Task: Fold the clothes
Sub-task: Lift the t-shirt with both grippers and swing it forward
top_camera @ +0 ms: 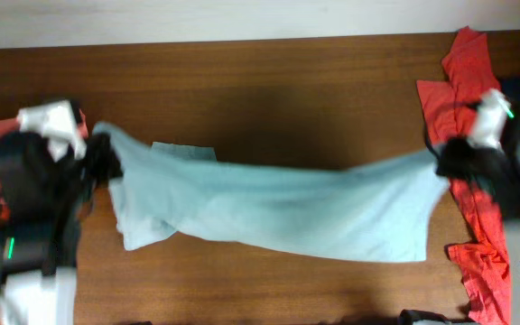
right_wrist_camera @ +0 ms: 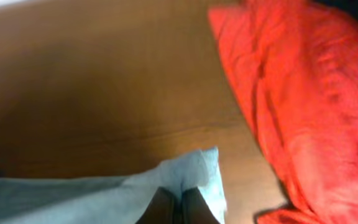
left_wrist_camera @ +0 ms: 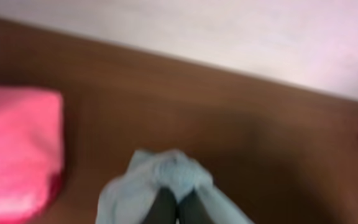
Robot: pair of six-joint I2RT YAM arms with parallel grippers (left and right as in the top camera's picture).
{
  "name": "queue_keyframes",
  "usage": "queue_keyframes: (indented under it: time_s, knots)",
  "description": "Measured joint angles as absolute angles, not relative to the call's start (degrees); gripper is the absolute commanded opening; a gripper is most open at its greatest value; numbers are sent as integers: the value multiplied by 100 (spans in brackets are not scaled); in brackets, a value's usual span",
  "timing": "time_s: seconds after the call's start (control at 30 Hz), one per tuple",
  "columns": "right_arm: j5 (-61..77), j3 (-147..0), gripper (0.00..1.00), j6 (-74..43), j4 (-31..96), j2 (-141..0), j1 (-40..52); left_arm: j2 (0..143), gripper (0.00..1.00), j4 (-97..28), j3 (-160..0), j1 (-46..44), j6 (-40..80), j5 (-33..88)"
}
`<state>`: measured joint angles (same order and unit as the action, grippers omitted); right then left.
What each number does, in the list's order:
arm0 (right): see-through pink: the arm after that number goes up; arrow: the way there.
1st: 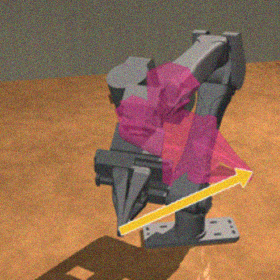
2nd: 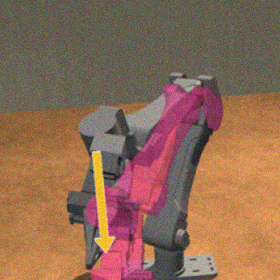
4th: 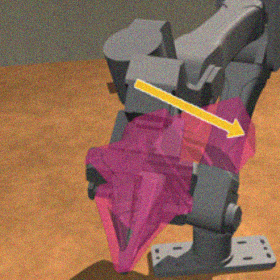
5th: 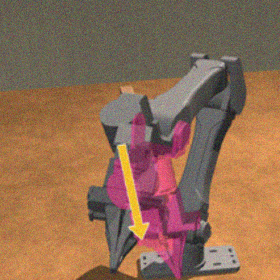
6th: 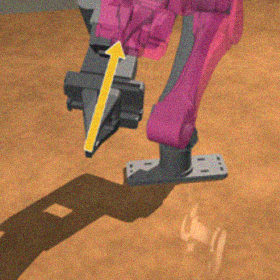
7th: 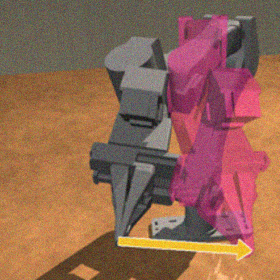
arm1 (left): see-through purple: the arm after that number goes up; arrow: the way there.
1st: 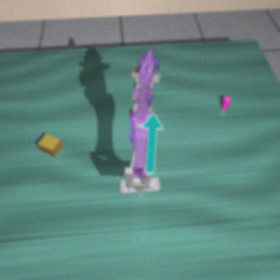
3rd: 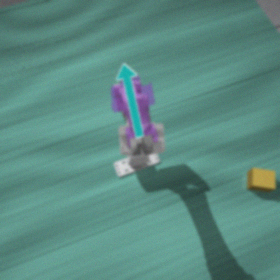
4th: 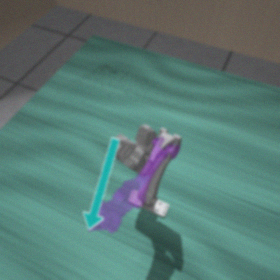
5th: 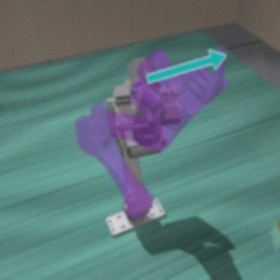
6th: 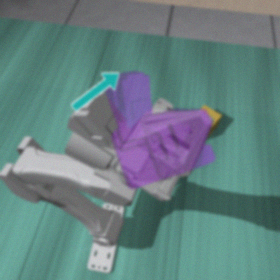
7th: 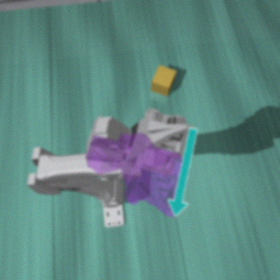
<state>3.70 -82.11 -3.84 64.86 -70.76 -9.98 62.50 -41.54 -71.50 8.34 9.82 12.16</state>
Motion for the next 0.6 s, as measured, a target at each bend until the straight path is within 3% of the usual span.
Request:
queue_keyframes:
  time_s: [0.2,0.3,0.43,0.6]
  knots:
    - [770,-9559,4,-296,6134,-9714,-917,8803,0,-2491,-7911,832,1236,2040]
    - [792,-11336,4,-381,6405,-10532,-744,10243,0,-3002,-10029,829,1361,2322]
    - [633,-13694,4,-519,6534,-10600,-582,11297,0,-4187,-13373,906,1389,2467]
    - [239,-15242,4,-534,7526,-10036,-624,11205,0,-5623,-16042,1098,1236,2550]
